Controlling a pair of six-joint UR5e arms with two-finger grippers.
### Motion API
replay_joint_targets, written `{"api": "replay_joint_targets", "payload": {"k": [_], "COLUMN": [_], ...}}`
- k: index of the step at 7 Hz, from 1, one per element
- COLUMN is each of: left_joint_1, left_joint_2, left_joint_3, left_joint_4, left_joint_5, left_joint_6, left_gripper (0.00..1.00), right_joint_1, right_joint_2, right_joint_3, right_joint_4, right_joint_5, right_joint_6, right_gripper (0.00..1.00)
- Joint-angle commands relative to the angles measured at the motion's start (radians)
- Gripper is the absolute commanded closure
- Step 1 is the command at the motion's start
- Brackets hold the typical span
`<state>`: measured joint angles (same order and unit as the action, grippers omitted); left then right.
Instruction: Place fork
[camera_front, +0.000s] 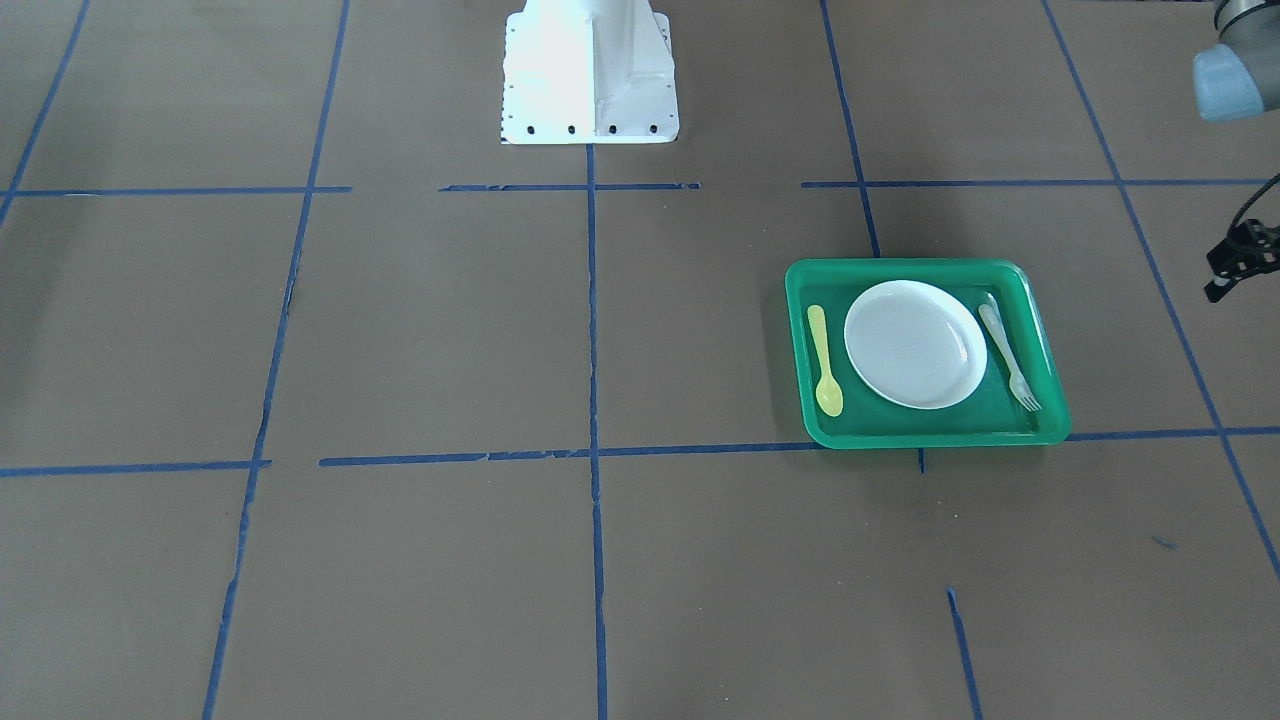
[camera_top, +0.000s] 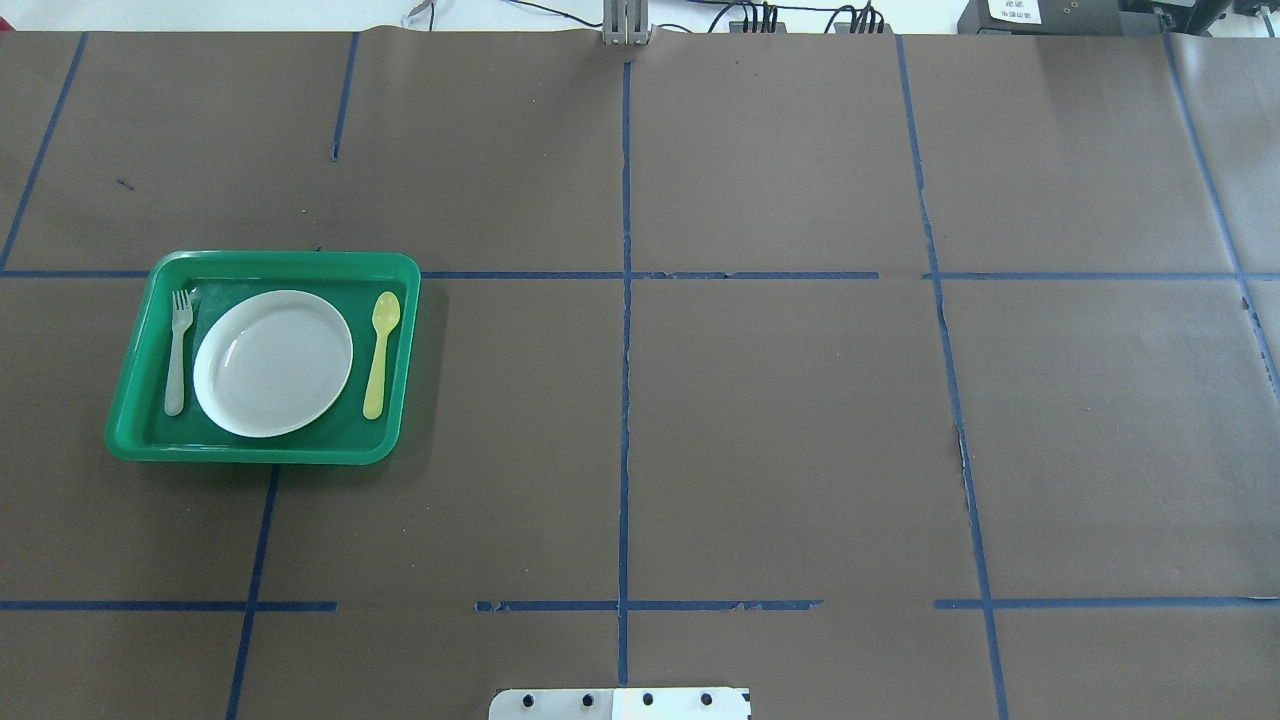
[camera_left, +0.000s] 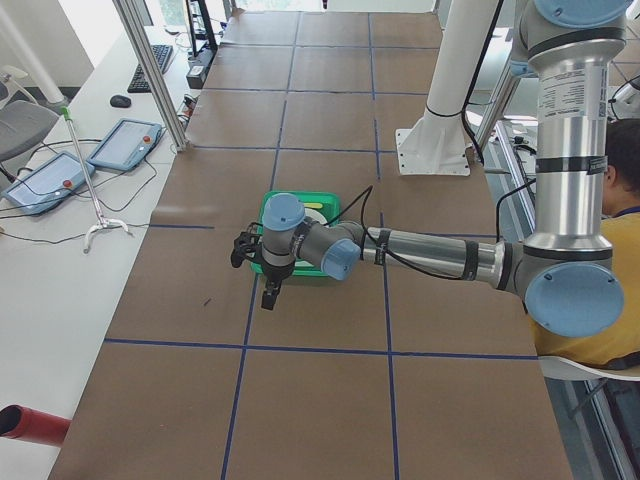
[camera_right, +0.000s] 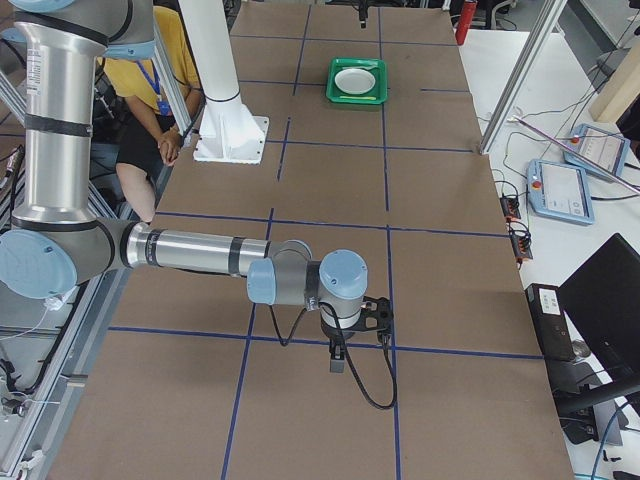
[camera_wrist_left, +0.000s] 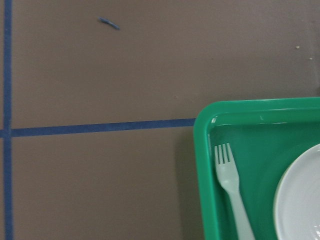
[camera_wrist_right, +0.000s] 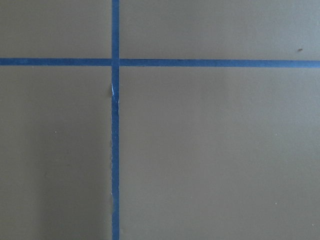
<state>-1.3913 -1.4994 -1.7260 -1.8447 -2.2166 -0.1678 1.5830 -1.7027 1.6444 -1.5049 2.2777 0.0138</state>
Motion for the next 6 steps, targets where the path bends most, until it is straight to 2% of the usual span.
{"api": "replay_joint_targets", "payload": {"k": [1,2,3,6], "left_joint_1": [-0.191,-0.216,-0.216,-0.216], "left_joint_2": [-0.002,0.005,0.04,0.041], "left_joint_3": [-0.004,0.0,0.011,0.003], "left_joint_4": [0.221,0.243,0.23,0.228], "left_joint_5": [-0.003,-0.049,-0.146,-0.138], "left_joint_6": [0.255,0.27,0.274,0.272], "left_gripper": [0.0,0.0,0.0,0.0], "right_joint_1": [0.0,0.0,0.0,0.0], "right_joint_2": [0.0,0.0,0.0,0.0], "right_joint_3": [0.0,0.0,0.0,0.0], "right_joint_4": [0.002,0.0,0.002,0.0], "right_joint_5": [-0.001,0.0,-0.001,-0.001], "right_joint_6": [0.0,0.0,-0.001,0.0], "right_gripper": [0.0,0.0,0.0,0.0]}}
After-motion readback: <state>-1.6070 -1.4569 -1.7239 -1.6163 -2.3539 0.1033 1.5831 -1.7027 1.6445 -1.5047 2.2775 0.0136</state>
